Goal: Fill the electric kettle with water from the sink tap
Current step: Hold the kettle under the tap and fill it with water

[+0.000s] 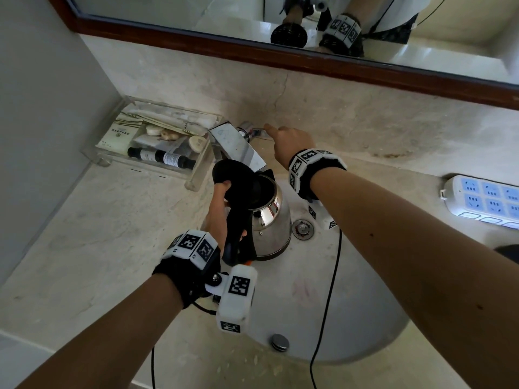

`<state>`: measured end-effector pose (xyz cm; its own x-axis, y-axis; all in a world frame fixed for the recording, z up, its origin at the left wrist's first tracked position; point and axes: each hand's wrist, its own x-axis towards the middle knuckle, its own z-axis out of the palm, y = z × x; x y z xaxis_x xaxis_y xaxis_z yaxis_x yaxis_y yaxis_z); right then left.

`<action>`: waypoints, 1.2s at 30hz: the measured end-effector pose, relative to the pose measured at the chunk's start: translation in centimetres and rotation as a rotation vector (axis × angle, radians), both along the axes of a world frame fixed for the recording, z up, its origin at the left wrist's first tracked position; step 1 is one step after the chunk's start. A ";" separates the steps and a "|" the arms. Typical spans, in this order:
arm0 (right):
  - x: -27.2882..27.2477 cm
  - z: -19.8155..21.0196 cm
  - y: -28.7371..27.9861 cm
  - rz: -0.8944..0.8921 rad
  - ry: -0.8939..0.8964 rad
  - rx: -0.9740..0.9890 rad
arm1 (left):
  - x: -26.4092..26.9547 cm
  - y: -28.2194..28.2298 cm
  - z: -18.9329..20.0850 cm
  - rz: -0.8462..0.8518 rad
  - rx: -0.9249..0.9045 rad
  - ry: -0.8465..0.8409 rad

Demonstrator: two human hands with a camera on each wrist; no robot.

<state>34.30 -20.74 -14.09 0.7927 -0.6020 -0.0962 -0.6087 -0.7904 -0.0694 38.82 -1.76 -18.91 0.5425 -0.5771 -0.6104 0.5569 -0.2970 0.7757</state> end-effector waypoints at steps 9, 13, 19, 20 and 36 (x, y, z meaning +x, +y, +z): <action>-0.2 0.0 0.0 -0.001 -0.013 0.018 | -0.4 -0.1 0.3 0.008 -0.014 -0.026; -0.3 0.0 0.1 -0.004 -0.018 0.026 | -0.3 0.1 0.3 -0.040 -0.010 -0.026; -0.2 0.0 0.1 -0.009 -0.011 0.036 | -0.4 0.2 0.7 0.026 -0.011 0.007; -0.2 0.0 0.1 -0.010 -0.009 0.036 | -0.4 0.1 0.7 0.047 -0.002 0.031; -0.2 0.0 0.0 -0.008 -0.007 0.025 | -0.7 -0.2 1.2 0.037 -0.021 0.031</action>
